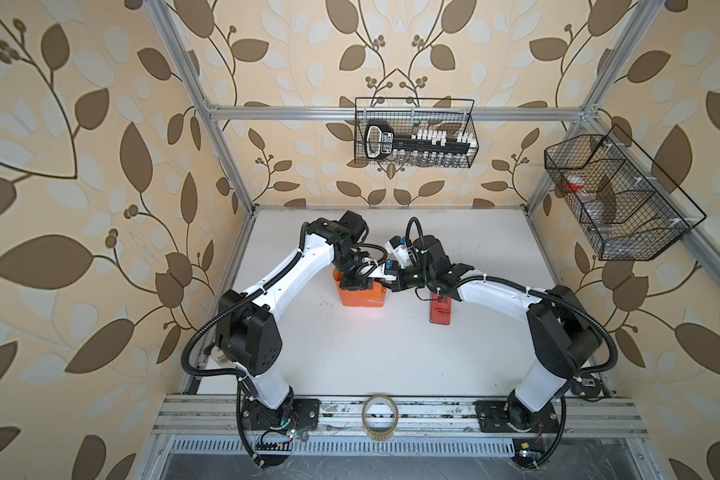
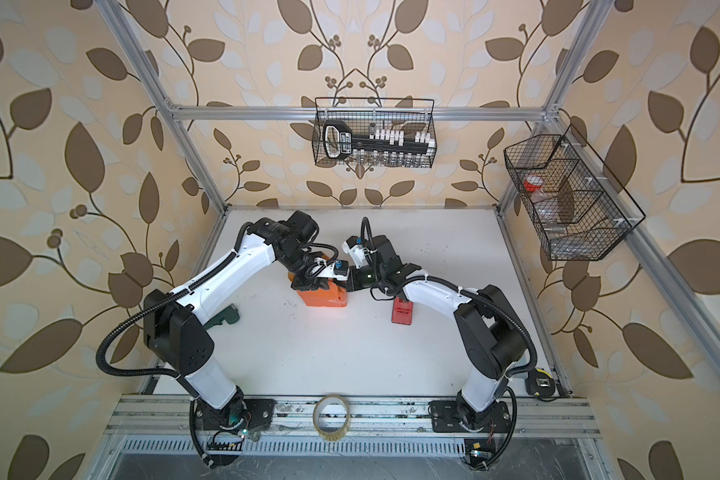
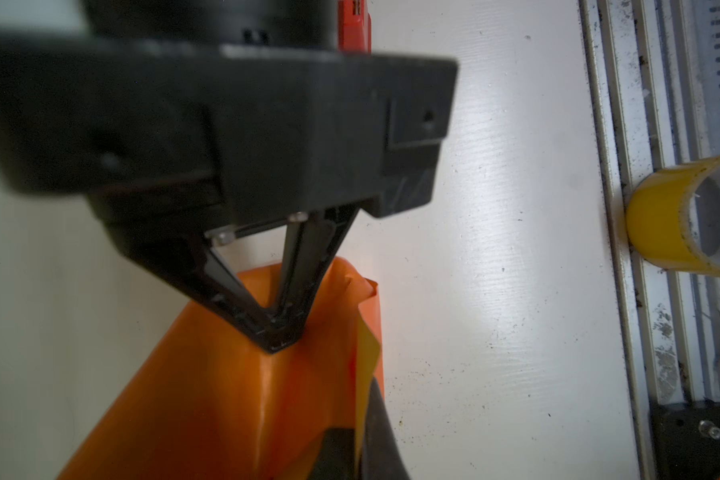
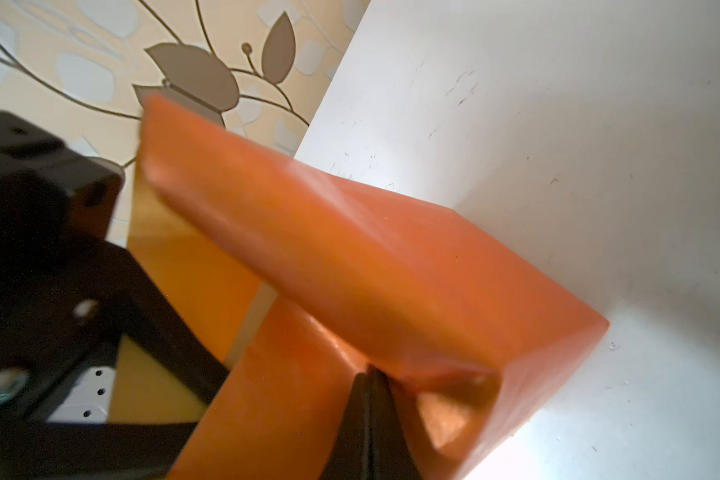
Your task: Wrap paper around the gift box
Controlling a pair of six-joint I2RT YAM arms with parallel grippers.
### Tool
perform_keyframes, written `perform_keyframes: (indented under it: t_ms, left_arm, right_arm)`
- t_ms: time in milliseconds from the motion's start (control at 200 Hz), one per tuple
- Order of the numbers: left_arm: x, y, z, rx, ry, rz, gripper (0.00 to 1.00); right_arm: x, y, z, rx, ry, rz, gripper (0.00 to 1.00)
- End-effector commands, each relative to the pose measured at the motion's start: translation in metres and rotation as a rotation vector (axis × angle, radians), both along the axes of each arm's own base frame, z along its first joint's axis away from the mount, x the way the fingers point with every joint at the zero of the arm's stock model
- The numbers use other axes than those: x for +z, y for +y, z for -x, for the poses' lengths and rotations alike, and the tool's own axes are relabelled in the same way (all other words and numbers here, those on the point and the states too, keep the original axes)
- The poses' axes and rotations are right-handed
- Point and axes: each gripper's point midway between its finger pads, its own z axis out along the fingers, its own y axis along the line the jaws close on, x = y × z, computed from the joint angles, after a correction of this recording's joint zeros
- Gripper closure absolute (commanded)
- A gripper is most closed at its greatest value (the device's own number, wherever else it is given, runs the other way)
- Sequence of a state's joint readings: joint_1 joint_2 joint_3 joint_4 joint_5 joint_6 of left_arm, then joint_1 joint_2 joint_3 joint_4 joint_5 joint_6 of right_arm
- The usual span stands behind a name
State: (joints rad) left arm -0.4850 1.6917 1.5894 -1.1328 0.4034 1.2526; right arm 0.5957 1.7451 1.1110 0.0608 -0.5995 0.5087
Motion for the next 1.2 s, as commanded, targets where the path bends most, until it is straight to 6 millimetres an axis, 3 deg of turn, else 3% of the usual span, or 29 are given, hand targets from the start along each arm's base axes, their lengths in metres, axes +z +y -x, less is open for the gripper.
perform_keyframes:
  t_ms: [0,160,230,320,520,630,750,865,885,965,1025,1080,1165,1195]
  left_arm:
    - [0.016,-0.003,0.006,-0.009,-0.019,0.028,1.00]
    - [0.019,-0.003,0.004,-0.005,-0.025,0.029,1.00]
    - [0.027,-0.004,0.003,0.009,-0.033,0.036,0.75]
    - [0.050,-0.007,0.005,0.030,-0.032,0.069,0.55]
    - [0.127,-0.008,0.019,0.131,-0.028,0.197,0.34]
    - [0.165,0.011,0.007,0.305,-0.055,0.296,0.31]
    - [0.190,0.064,-0.031,0.635,-0.105,0.395,0.29]
    - [0.174,0.121,-0.061,0.985,-0.148,0.364,0.29]
    - [0.176,0.133,-0.059,1.049,-0.169,0.371,0.30]
    - [0.147,0.166,-0.064,1.259,-0.119,0.353,0.35]
    - [0.117,0.167,-0.059,1.283,-0.043,0.311,0.42]
    - [0.095,0.161,-0.056,1.292,0.036,0.308,0.60]
    - [0.067,0.144,-0.056,1.311,0.190,0.362,1.00]
    - [0.057,0.139,-0.057,1.315,0.243,0.379,1.00]
  right_arm:
    - [-0.012,0.000,-0.002,0.007,0.014,0.019,1.00]
    - [-0.028,-0.012,-0.001,-0.005,0.031,0.068,1.00]
    - [-0.032,-0.017,0.000,-0.011,0.036,0.083,1.00]
    - [-0.033,-0.022,-0.001,-0.021,0.041,0.085,1.00]
    - [-0.033,-0.026,-0.002,-0.024,0.040,0.090,1.00]
    - [-0.033,-0.027,-0.003,-0.027,0.040,0.089,1.00]
    - [-0.034,-0.024,-0.003,-0.022,0.046,0.086,1.00]
    - [-0.034,-0.021,-0.004,-0.017,0.044,0.087,1.00]
    - [-0.034,-0.021,-0.003,-0.014,0.044,0.088,1.00]
    - [-0.035,-0.019,-0.002,-0.010,0.046,0.090,1.00]
    - [-0.035,-0.018,-0.002,-0.002,0.047,0.093,1.00]
    - [-0.036,-0.017,-0.001,0.002,0.047,0.098,1.00]
    - [-0.037,-0.017,-0.001,0.004,0.049,0.100,1.00]
    - [-0.037,-0.017,0.000,0.005,0.048,0.100,1.00]
